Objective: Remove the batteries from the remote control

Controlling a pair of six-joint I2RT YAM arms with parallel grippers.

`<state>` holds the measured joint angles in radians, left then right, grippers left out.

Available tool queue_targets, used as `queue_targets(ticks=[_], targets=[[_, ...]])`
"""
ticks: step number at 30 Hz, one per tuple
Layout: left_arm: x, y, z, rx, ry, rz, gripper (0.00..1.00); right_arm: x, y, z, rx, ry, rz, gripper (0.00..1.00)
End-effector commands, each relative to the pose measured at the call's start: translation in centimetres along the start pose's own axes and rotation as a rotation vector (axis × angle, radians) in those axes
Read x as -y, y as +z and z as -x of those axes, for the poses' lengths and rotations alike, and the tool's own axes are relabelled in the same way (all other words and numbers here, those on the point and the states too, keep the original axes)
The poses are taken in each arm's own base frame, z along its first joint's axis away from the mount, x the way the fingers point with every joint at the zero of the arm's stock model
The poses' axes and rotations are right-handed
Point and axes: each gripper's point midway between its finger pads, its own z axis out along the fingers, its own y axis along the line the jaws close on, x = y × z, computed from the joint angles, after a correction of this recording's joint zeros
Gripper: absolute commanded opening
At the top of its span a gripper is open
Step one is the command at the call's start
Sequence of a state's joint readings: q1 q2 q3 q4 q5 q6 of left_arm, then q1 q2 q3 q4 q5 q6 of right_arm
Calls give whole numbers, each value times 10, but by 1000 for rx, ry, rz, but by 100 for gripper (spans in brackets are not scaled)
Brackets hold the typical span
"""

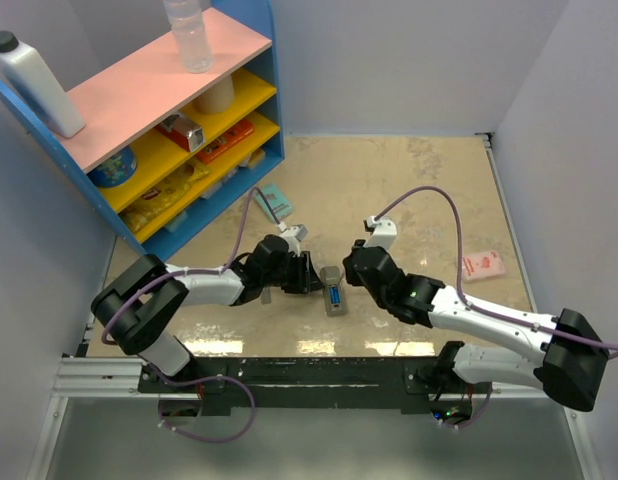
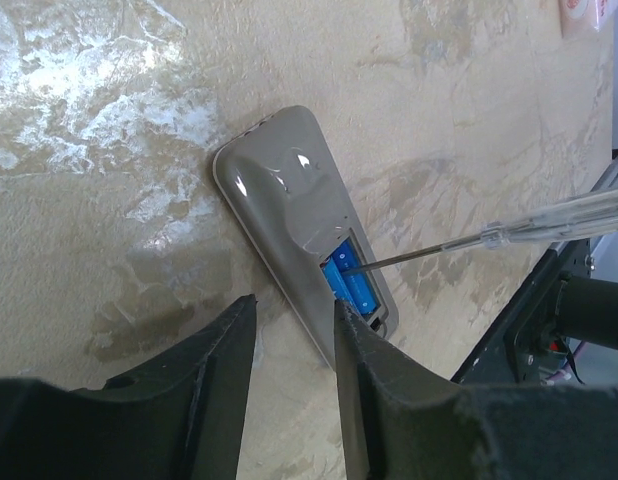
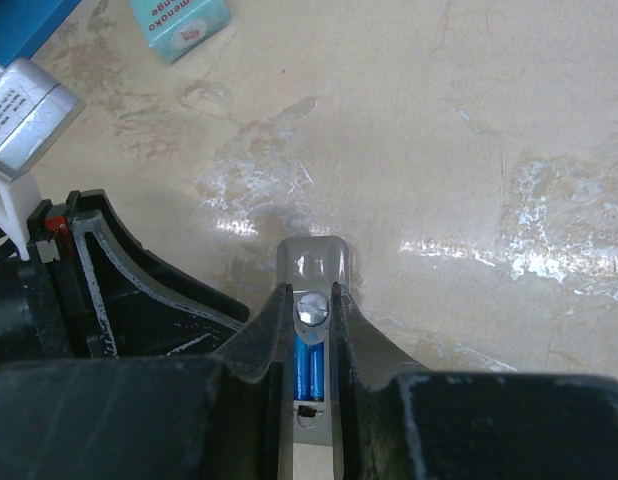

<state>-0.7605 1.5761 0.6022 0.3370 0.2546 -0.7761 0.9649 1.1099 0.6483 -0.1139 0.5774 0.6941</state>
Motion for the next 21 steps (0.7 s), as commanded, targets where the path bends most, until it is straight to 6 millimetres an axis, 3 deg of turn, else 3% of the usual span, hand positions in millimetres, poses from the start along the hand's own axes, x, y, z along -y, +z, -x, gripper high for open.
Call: queue_targets(ticks=[1, 5, 11, 15, 21], targets=[[17, 6, 13, 32, -5, -63, 40, -5, 0, -5, 1, -58, 10, 0], [17, 8, 12, 26, -20, -68, 39, -16, -3, -5, 15, -115, 25, 0], [17, 9, 12, 25, -24, -66, 38, -38, -7, -32, -33, -216, 103, 0], [14, 8, 11, 24, -27, -57, 37, -28, -8, -51, -52, -200, 47, 0], [11, 10, 10, 25, -29, -43, 36, -8, -13, -80, -108, -17, -15, 0]])
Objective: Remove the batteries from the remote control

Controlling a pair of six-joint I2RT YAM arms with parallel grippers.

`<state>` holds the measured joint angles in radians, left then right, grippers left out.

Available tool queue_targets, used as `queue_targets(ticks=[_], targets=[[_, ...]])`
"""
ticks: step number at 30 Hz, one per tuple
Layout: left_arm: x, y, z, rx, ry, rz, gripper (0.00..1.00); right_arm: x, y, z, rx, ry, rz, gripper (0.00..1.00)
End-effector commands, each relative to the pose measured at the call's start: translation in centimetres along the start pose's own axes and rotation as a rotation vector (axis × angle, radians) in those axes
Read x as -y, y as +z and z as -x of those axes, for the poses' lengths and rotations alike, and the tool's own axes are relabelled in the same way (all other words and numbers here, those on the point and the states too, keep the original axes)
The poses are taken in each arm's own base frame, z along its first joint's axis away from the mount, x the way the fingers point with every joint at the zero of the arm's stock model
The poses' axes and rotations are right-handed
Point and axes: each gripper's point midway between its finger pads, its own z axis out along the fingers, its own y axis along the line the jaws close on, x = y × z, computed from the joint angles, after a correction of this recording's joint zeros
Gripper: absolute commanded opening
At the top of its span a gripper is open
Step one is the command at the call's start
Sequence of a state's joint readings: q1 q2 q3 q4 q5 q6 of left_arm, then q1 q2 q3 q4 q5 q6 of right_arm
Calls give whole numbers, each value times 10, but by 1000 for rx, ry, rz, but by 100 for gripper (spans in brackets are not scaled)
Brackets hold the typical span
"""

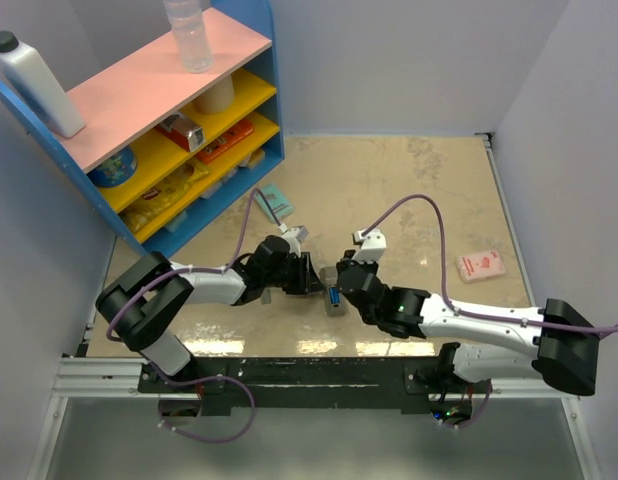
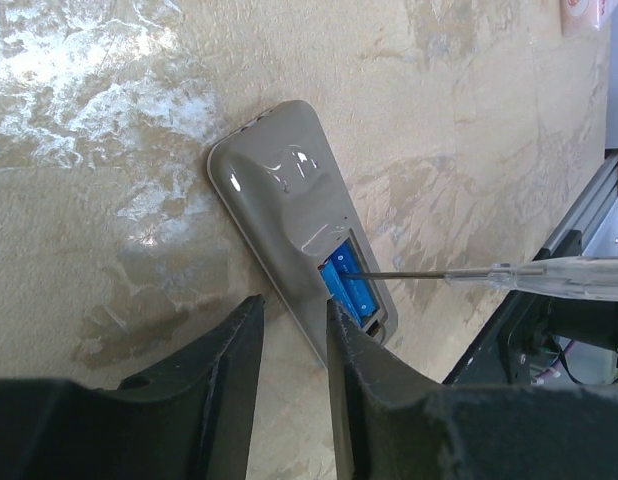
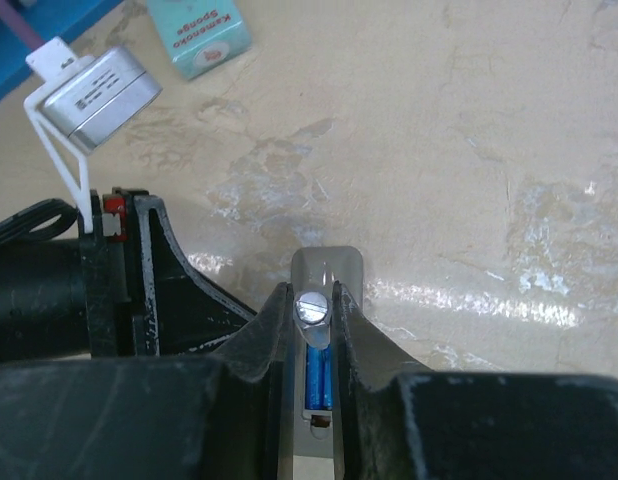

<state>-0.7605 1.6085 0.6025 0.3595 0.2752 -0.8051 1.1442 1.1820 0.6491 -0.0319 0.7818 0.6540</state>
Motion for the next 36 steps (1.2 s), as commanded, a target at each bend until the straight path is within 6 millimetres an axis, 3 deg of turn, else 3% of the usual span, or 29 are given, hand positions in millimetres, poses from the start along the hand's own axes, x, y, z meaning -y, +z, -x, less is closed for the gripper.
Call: queue_targets(ticks=[1, 4, 8, 11, 13, 17, 24, 27, 31, 36], targets=[[12, 5, 15, 45, 2, -33, 36, 14, -12, -74, -207, 102, -21, 0], [11, 6, 16, 45, 3, -33, 35, 18, -13, -89, -233, 113, -7, 0], [10, 10, 14, 39, -5, -31, 33, 17, -14, -94, -237, 143, 19, 0], [11, 12, 11, 28, -6, -45, 31, 5, -17, -90, -236, 125, 94, 0], [11, 13, 11, 27, -6, -44, 31, -17, -19, -78, -211, 86, 202, 0], [12, 13, 9, 25, -8, -43, 29, -28, -20, -74, -198, 3, 230, 0], [11, 13, 5, 20, -11, -38, 28, -7, -25, -112, -271, 20, 20, 0], [9, 13, 4, 18, -11, -32, 28, -9, -31, -127, -280, 37, 20, 0], [7, 14, 3, 15, -10, -24, 27, 6, -33, -150, -325, 89, -36, 0], [2, 12, 4, 21, 2, 2, 25, 22, -41, -150, -319, 194, -73, 0]])
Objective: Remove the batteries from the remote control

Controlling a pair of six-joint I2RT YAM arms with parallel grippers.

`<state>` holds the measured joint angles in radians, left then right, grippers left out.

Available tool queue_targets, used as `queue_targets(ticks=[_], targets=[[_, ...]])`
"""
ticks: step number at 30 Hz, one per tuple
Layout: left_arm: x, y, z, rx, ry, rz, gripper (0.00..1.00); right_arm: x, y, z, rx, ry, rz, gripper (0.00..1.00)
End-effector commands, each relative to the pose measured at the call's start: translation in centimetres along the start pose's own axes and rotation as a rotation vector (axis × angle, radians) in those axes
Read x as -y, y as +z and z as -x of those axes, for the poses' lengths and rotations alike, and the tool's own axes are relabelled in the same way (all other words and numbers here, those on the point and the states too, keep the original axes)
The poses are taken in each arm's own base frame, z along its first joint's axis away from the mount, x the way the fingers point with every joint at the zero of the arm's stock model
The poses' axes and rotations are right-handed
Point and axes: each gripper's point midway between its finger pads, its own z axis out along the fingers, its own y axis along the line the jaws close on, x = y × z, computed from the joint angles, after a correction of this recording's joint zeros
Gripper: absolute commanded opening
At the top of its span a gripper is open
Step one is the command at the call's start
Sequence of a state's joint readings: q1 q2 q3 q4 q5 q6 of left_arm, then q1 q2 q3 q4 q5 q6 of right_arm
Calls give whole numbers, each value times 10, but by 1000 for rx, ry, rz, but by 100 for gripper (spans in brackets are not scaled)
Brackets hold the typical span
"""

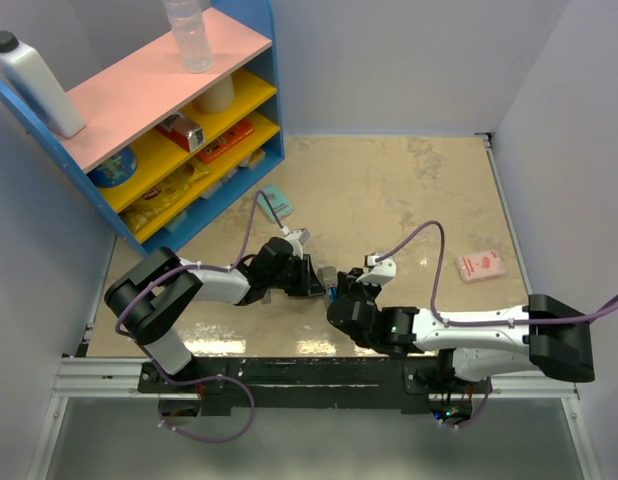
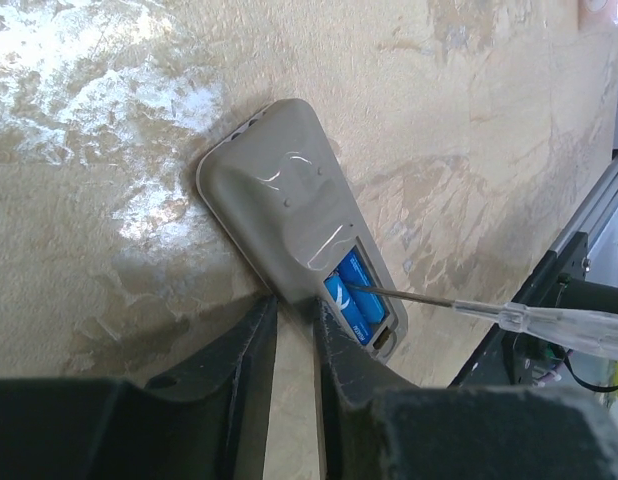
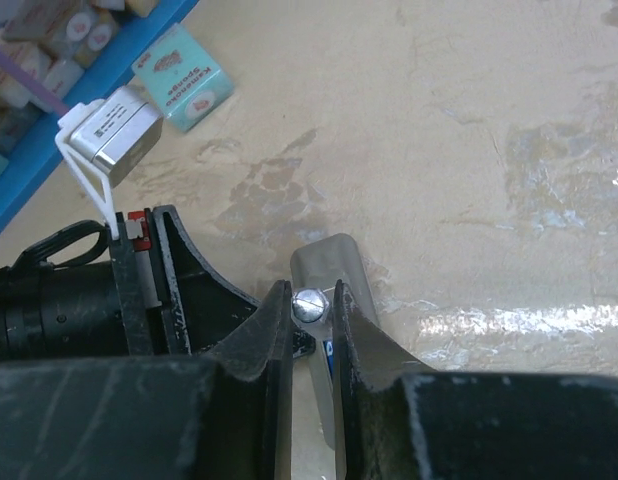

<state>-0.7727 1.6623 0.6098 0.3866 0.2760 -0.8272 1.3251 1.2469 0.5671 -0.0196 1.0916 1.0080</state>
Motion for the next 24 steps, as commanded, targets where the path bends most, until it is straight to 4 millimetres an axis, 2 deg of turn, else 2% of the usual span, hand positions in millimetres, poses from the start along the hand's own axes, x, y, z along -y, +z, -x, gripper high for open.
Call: queue_targets(ticks=[1, 3, 6, 8, 9, 10, 12, 15, 20, 24], targets=[[6, 2, 11, 41, 21, -4, 25, 48, -38, -110, -440, -3, -16, 0], [5, 3, 11, 39, 23, -1, 24, 49, -36, -104, -422, 3, -15, 0], [2, 4, 10, 36, 25, 9, 24, 41, -34, -95, -405, 13, 29, 0], [-1, 5, 10, 30, 37, 30, 24, 39, -32, -96, -441, 34, 67, 0], [-2, 6, 13, 39, 44, 42, 24, 36, -22, -89, -429, 66, 80, 0], [-3, 7, 14, 39, 51, 47, 24, 43, -20, -92, -443, 64, 85, 0], [-6, 8, 15, 36, 61, 66, 24, 39, -12, -82, -436, 102, 128, 0], [-7, 9, 13, 27, 62, 70, 24, 38, -12, -79, -433, 104, 171, 0], [-8, 12, 10, 21, 62, 69, 24, 39, -10, -73, -419, 107, 164, 0], [-9, 12, 11, 24, 61, 79, 24, 46, -3, -59, -387, 111, 125, 0]])
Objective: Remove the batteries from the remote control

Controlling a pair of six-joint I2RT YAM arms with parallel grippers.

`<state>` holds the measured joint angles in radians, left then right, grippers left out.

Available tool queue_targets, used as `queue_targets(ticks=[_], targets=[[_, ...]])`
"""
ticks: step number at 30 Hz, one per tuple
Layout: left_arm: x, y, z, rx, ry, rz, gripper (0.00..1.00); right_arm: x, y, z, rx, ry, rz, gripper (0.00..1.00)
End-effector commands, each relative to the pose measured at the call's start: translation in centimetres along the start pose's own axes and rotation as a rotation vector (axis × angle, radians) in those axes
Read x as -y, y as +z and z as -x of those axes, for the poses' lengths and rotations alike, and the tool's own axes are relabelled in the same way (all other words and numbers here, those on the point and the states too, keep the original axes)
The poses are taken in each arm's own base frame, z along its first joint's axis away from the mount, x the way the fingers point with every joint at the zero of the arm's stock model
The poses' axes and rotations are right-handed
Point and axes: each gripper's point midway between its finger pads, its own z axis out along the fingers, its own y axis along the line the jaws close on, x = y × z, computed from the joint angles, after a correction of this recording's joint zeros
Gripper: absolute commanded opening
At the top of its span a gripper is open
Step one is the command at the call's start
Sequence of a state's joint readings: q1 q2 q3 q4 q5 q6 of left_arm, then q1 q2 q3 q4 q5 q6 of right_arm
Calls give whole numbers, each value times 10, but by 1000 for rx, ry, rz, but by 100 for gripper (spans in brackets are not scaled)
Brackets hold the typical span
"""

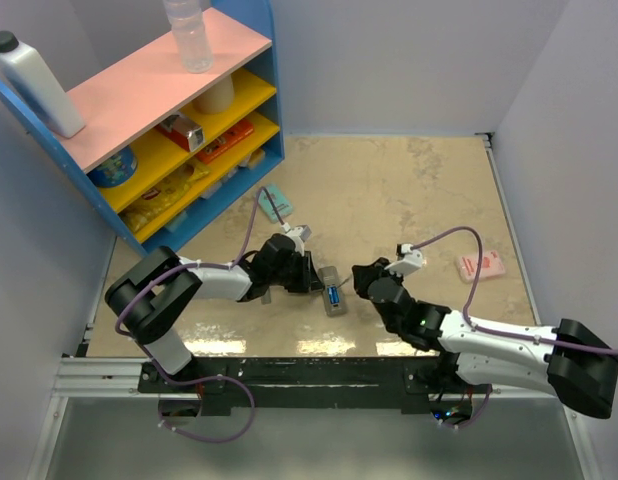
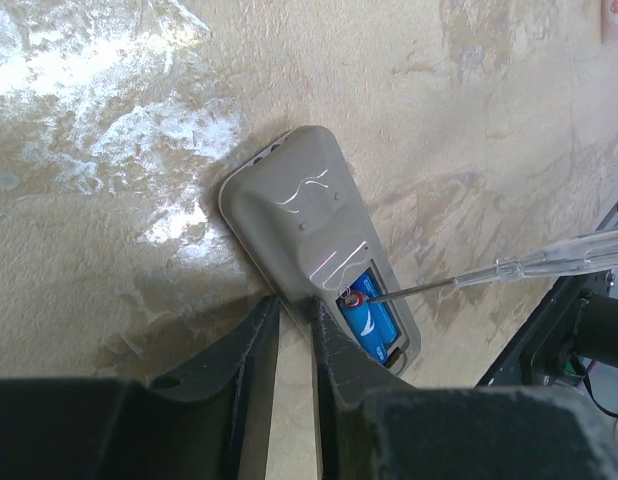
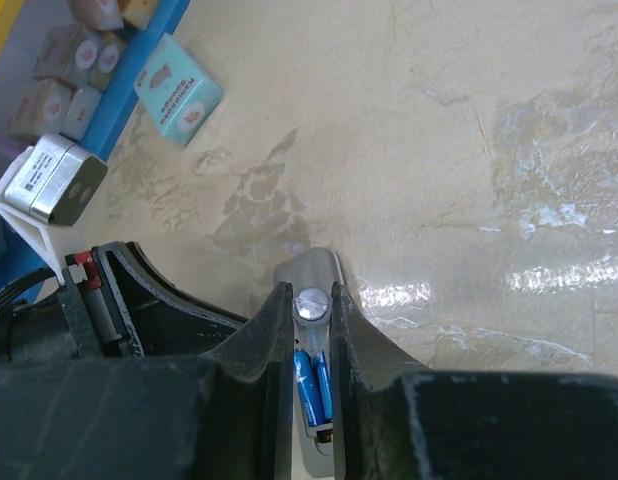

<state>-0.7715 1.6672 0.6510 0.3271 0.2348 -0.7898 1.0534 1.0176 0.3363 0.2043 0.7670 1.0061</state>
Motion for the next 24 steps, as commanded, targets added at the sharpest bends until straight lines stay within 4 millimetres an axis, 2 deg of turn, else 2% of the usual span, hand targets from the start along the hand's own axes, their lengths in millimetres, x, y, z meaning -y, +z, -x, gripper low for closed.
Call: queue_targets(ticks=[1, 4, 9, 15, 17, 20, 23, 24], targets=[[-5, 10, 1, 7, 32, 33, 24, 21, -21, -60, -310, -143, 13, 0], [-5, 9, 2, 11, 35, 37, 24, 13, -18, -44, -271, -140, 19, 0], [-3, 8, 4, 16, 37, 34, 24, 2, -15, -29, -250, -174, 16, 0], [-3, 6, 8, 29, 53, 49, 26, -8, -11, -19, -243, -179, 24, 0], [-4, 6, 7, 22, 58, 55, 26, -6, -7, -14, -236, -178, 20, 0], [-3, 6, 7, 23, 59, 49, 26, 1, -2, -15, -253, -178, 12, 0], [-3, 7, 5, 16, 61, 47, 26, 7, -1, -24, -291, -180, 23, 0], [-3, 7, 4, 15, 64, 46, 26, 4, 1, -24, -282, -166, 45, 0]])
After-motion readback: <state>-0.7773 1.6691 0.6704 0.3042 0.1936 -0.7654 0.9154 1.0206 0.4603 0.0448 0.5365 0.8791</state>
